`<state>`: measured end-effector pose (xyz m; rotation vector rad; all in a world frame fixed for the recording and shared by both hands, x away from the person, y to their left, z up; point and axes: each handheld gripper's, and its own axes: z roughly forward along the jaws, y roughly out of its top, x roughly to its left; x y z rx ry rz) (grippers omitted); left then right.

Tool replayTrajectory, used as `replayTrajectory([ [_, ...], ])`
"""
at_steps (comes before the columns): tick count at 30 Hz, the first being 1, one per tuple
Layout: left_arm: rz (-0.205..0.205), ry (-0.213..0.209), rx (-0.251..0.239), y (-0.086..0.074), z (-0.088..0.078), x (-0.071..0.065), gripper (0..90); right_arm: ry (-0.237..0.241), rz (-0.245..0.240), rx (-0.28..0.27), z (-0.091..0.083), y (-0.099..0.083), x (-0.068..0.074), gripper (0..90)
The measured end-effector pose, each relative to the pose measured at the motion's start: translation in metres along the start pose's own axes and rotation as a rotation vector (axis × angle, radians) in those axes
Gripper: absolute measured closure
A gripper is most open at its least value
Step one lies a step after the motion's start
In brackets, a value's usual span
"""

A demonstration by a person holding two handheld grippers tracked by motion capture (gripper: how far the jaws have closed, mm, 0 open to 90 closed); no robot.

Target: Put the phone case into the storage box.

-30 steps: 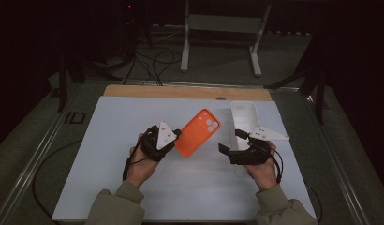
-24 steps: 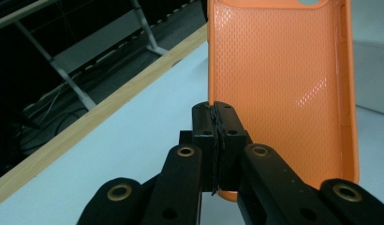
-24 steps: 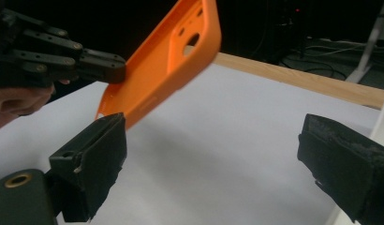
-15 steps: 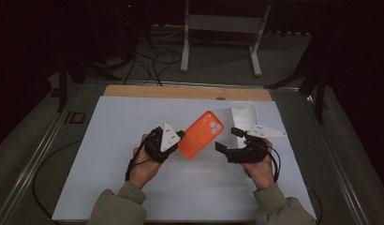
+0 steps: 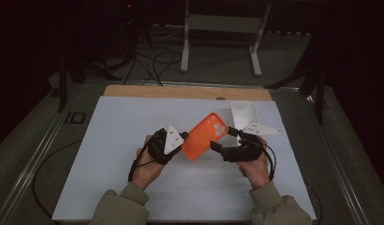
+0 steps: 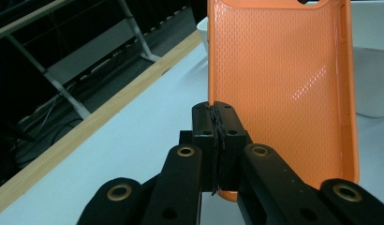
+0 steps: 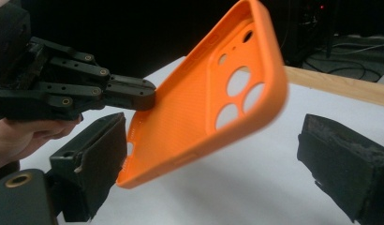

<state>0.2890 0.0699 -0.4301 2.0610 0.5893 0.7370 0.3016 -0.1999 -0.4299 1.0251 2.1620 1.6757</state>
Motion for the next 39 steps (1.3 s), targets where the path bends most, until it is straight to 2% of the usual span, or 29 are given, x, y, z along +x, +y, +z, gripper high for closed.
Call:
replayTrajectory([
  [8,0.021,-0.011,-0.015,0.003,-0.005,-0.007,89.7,0.034,0.033,0.021,0.003,0.004,0.003,17.1],
  [13,0.025,-0.018,-0.033,0.003,-0.007,-0.008,89.7,0.041,0.055,0.043,0.005,0.006,0.007,36.1],
  [14,0.025,-0.018,-0.033,0.003,-0.007,-0.008,89.7,0.041,0.055,0.043,0.005,0.006,0.007,36.1],
  [15,0.026,-0.02,-0.041,0.003,-0.007,-0.009,89.7,0.043,0.075,0.049,0.005,0.007,0.007,44.2],
  [24,0.027,-0.023,-0.066,0.004,-0.006,-0.011,89.7,0.123,0.145,0.057,0.008,0.007,0.005,74.2],
  [26,0.025,-0.022,-0.069,0.004,-0.007,-0.011,89.7,0.125,0.148,0.058,0.008,0.008,0.006,75.4],
  [29,0.037,-0.016,-0.077,0.004,-0.007,-0.012,89.7,0.141,0.188,0.059,0.008,0.008,0.005,77.7],
  [32,0.04,-0.016,-0.074,0.004,-0.007,-0.013,89.5,0.147,0.2,0.064,0.008,0.009,0.005,81.2],
  [39,0.032,-0.03,-0.072,0.001,-0.003,-0.015,88.9,0.13,0.201,0.069,0.006,0.01,0.007,84.9],
])
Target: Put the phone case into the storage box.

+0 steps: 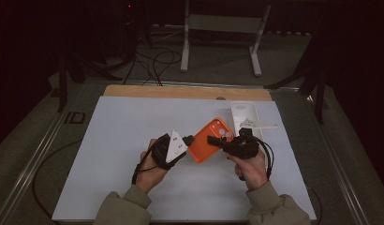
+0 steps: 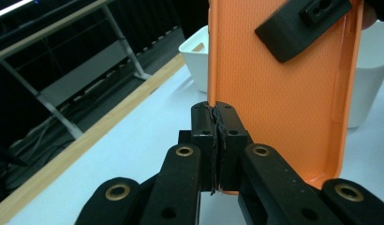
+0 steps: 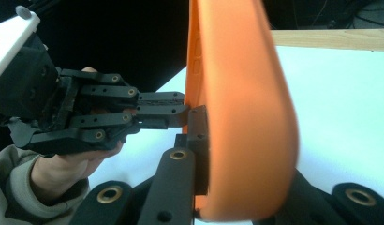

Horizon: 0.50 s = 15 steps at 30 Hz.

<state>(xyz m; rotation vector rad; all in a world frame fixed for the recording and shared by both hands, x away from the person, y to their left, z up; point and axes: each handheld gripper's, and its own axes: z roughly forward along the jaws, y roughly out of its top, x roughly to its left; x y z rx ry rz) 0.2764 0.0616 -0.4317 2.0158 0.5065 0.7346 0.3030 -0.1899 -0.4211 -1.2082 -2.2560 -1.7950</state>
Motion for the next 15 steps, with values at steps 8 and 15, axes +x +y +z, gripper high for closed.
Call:
replayTrajectory([
  [8,-0.02,-0.02,0.006,-0.001,0.0007,0.0015,87.5,-0.013,-0.029,-0.007,0.0003,0.0,0.004,86.5],
  [15,-0.075,-0.039,-0.005,-0.0018,-0.0036,0.0098,68.2,-0.043,-0.027,-0.009,-0.0008,-0.0019,0.0004,86.4],
])
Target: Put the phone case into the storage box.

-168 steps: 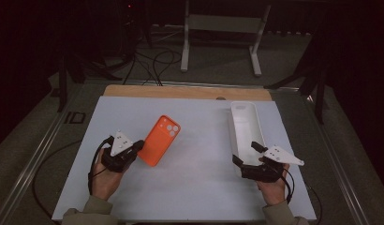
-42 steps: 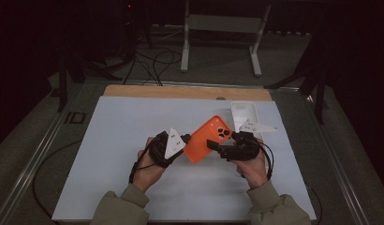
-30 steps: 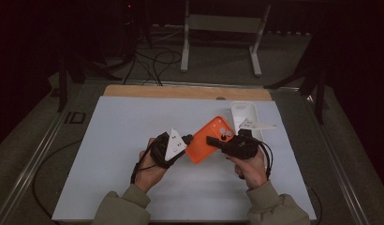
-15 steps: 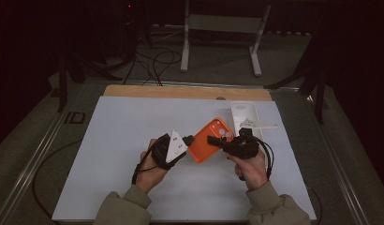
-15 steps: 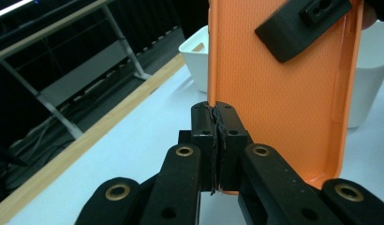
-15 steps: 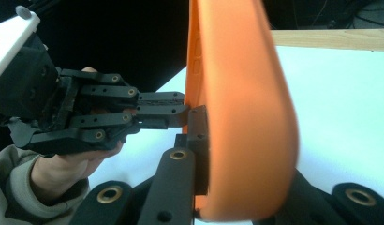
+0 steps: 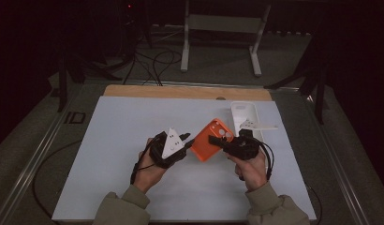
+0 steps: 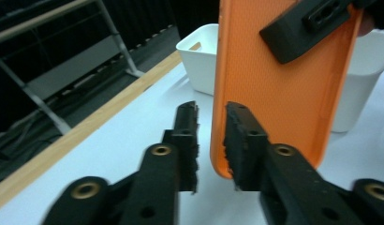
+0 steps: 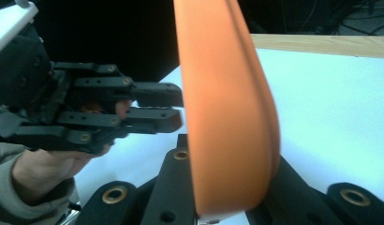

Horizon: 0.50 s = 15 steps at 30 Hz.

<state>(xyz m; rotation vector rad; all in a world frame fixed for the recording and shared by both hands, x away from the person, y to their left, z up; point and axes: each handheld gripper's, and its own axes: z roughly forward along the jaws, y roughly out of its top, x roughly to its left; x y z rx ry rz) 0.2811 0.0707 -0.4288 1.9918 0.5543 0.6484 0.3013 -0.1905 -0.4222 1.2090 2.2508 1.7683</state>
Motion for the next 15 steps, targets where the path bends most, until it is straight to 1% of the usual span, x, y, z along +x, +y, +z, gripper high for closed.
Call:
replayTrajectory([
  [1,-0.024,-0.025,-0.003,-0.0006,-0.0014,0.0041,65.7,-0.006,0.002,-0.002,-0.0011,-0.0009,-0.0019,86.4],
  [2,-0.024,-0.025,-0.003,-0.0006,-0.0014,0.0041,63.0,-0.006,0.002,-0.002,-0.0011,-0.0009,-0.0019,86.4],
  [3,-0.043,-0.04,-0.012,-0.0014,-0.0035,0.007,60.9,-0.01,0.001,-0.002,-0.0021,-0.0015,-0.0031,86.4],
  [4,-0.043,-0.04,-0.012,-0.0014,-0.0035,0.007,58.3,-0.01,0.001,-0.002,-0.0021,-0.0015,-0.0031,86.4],
  [5,-0.073,-0.077,-0.007,-0.0017,-0.0038,0.0102,54.8,-0.012,-0.005,-0.002,-0.0035,-0.0018,-0.0042,86.3],
  [6,-0.088,-0.096,0.008,-0.002,-0.0029,0.0116,50.1,-0.013,-0.005,0.0,-0.004,-0.0018,-0.0044,86.3],
  [7,-0.089,-0.097,0.015,-0.0028,-0.0028,0.012,47.8,-0.012,-0.005,0.001,-0.0045,-0.0018,-0.0047,86.3],
  [8,-0.089,-0.097,0.015,-0.0028,-0.0028,0.012,47.4,-0.012,-0.005,0.001,-0.0045,-0.0018,-0.0047,86.3],
  [10,-0.106,-0.119,0.021,-0.0044,-0.0021,0.013,42.9,-0.011,-0.008,0.001,-0.0063,-0.0018,-0.0054,86.2],
  [12,-0.109,-0.114,0.023,-0.0046,-0.0017,0.0128,35.5,-0.008,-0.008,0.001,-0.0066,-0.0018,-0.0054,86.2],
  [13,-0.112,-0.111,0.022,-0.0048,-0.0017,0.0128,35.5,-0.007,-0.009,0.003,-0.0069,-0.0016,-0.0055,86.2],
  [14,-0.121,-0.12,0.019,-0.0049,-0.0018,0.0133,32.4,-0.006,-0.011,0.001,-0.0072,-0.0015,-0.0055,86.2],
  [15,-0.129,-0.136,0.024,-0.0051,-0.0015,0.0141,27.3,-0.003,-0.015,0.003,-0.0083,-0.0009,-0.0053,86.1],
])
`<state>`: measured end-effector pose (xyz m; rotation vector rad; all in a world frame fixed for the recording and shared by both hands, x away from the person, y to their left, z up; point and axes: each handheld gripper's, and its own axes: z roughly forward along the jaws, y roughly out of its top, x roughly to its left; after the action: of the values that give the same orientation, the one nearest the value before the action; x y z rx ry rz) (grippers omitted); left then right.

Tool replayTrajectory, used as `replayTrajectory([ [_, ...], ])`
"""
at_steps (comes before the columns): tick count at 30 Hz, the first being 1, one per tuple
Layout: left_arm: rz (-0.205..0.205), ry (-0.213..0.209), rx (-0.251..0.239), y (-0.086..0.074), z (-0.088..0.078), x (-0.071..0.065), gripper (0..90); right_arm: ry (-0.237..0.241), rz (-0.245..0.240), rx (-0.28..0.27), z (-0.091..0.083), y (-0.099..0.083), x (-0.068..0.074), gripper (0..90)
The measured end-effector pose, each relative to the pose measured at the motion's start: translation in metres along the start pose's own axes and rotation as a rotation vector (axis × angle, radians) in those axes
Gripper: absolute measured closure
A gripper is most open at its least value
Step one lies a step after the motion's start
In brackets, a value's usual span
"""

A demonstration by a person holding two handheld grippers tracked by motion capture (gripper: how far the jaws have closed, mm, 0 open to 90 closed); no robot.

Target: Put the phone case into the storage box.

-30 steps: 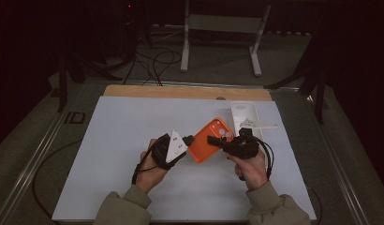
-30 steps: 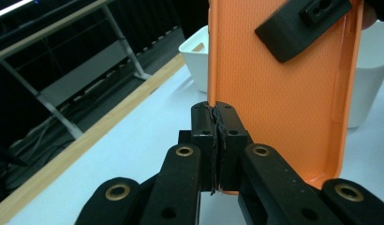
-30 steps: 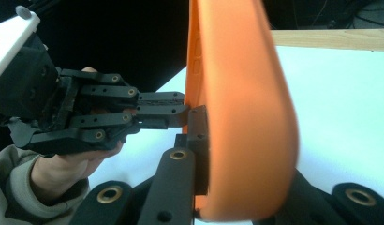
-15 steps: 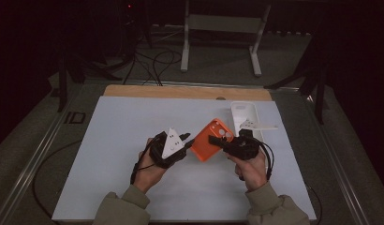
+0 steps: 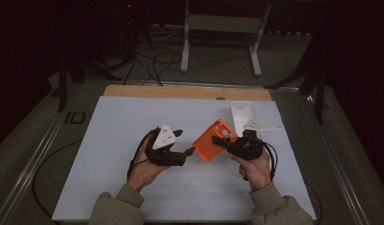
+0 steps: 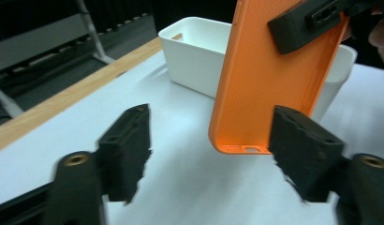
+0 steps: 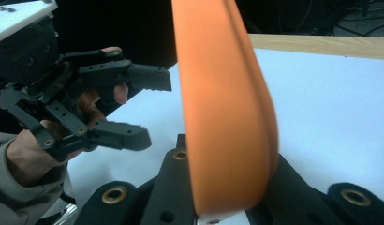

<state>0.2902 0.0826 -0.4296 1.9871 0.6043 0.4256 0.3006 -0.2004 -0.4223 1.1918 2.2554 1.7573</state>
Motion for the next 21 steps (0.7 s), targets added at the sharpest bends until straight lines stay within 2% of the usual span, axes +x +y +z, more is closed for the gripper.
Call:
replayTrajectory([
  [1,0.0,0.0,0.0,0.0,0.0,0.0,25.2,0.0,0.0,0.0,0.0,0.0,0.0,86.1],
  [2,-0.008,-0.031,0.01,-0.0006,0.0007,0.0012,23.9,0.004,0.0,0.002,-0.0011,0.0006,0.0004,86.0],
  [5,-0.015,-0.053,0.017,-0.0013,0.0012,0.002,19.8,0.009,-0.001,0.003,-0.0022,0.0009,0.0005,85.9],
  [9,-0.032,-0.107,0.031,-0.0022,0.0026,0.0033,15.1,0.023,-0.008,0.003,-0.0046,0.001,0.0012,85.7],
  [21,-0.042,-0.159,0.047,-0.0032,0.0055,0.0026,8.2,0.059,-0.047,-0.008,-0.0089,0.0017,0.0052,85.4],
])
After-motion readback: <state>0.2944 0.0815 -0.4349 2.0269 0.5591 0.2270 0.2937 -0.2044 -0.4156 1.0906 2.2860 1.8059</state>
